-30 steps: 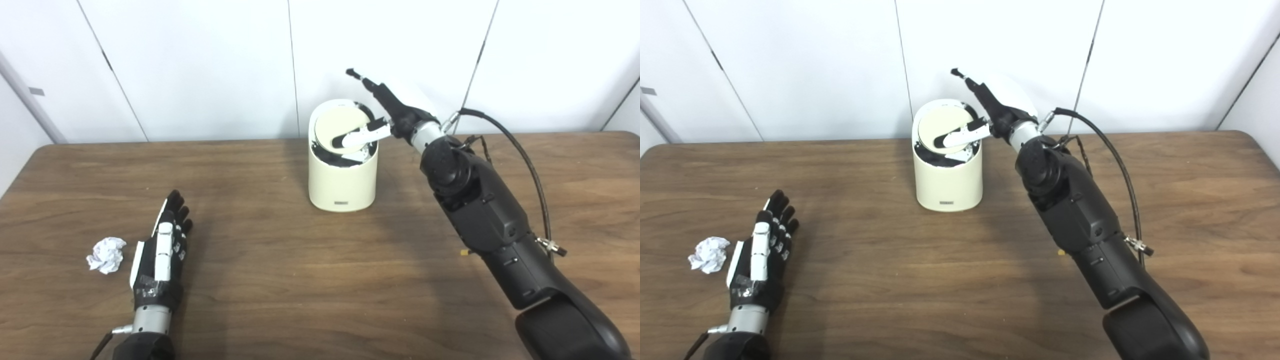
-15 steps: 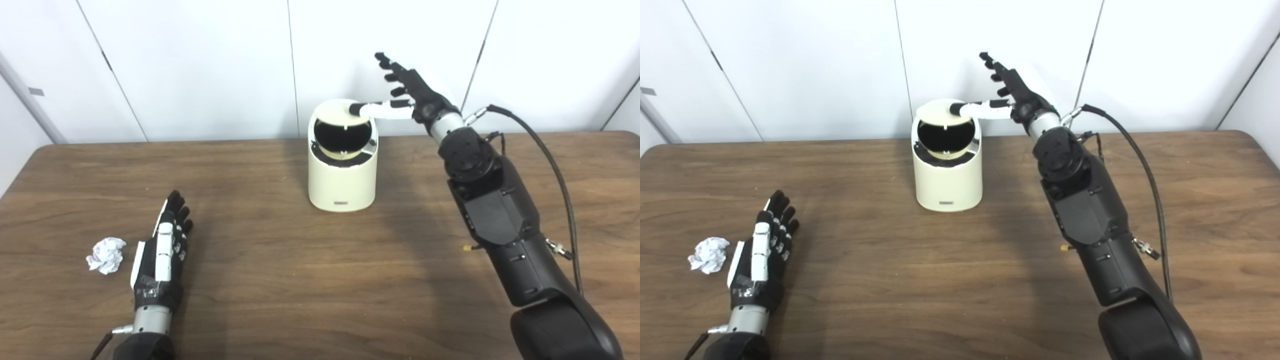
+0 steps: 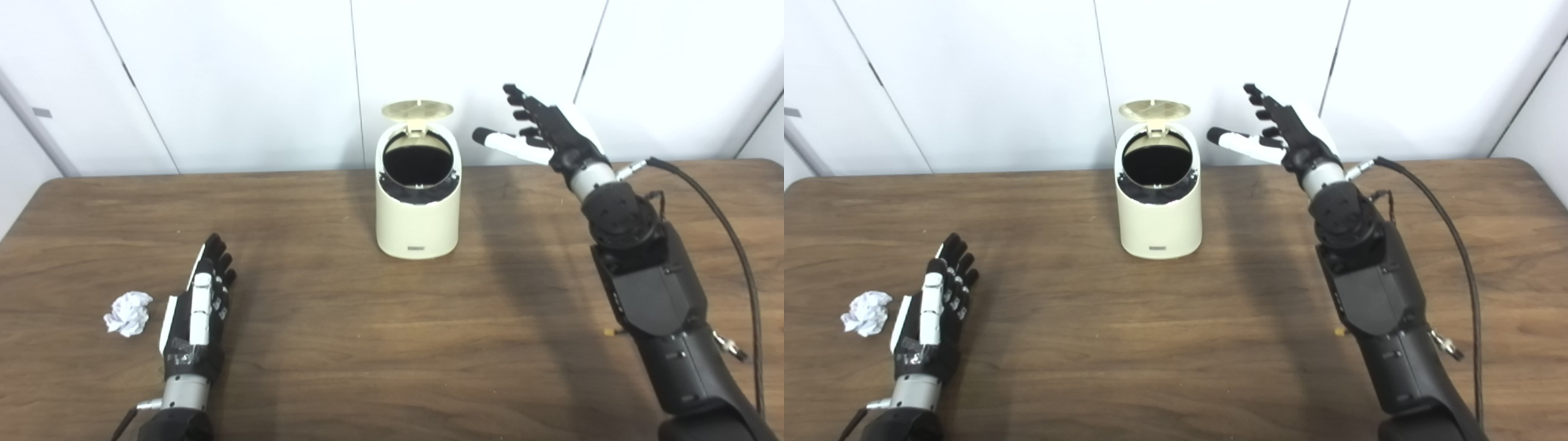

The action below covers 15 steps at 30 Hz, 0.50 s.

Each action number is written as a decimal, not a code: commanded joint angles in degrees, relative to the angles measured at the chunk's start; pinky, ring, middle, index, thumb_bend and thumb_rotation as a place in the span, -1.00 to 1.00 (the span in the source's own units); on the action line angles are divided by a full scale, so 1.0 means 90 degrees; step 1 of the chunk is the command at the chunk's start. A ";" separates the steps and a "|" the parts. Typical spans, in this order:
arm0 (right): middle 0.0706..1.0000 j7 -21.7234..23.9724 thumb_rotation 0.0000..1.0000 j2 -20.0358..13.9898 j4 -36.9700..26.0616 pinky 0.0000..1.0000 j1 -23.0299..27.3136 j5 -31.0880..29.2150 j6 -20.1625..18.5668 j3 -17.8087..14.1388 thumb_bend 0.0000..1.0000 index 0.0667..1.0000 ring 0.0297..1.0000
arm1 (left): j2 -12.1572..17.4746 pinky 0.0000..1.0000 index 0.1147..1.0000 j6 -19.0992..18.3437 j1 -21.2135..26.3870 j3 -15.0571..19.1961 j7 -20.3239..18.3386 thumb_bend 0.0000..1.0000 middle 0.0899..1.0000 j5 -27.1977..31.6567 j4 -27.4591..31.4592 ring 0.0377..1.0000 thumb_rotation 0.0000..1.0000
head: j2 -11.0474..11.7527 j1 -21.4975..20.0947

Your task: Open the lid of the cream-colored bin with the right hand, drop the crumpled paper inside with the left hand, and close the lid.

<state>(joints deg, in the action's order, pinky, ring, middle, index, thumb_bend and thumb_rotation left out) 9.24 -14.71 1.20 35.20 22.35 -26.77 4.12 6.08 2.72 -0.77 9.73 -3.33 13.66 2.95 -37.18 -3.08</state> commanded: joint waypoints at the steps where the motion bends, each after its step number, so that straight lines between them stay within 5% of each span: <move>1: 0.81 -0.0004 0.27 -0.0017 -0.0354 0.70 0.0183 -0.0153 -0.0006 -0.0204 0.31 0.82 0.78 | 0.0034 1.00 1.00 0.0095 0.0014 0.0001 -0.0071 0.09 1.00 0.0039 -0.0057 1.00 0.76 | 0.0006 -0.0017; 10: 0.81 -0.0079 0.24 -0.0065 -0.0598 0.77 -0.0307 -0.0793 0.0275 -0.0545 0.22 0.83 0.82 | 0.0087 1.00 1.00 0.0075 0.0050 0.0023 -0.0130 0.04 1.00 0.0114 -0.0044 1.00 0.79 | -0.0010 -0.0062; 15: 0.86 -0.0070 0.45 -0.0035 -0.0885 0.75 -0.0643 -0.1007 0.0082 -0.0691 0.26 0.85 0.83 | 0.0092 1.00 1.00 0.0026 0.0063 0.0042 -0.0156 0.04 1.00 0.0118 -0.0023 1.00 0.79 | -0.0015 -0.0084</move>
<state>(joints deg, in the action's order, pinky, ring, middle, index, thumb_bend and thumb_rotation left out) 9.16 -14.59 -4.23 27.81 14.84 -26.78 -0.69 6.21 2.51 -0.69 9.86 -4.35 14.28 2.94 -37.27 -3.78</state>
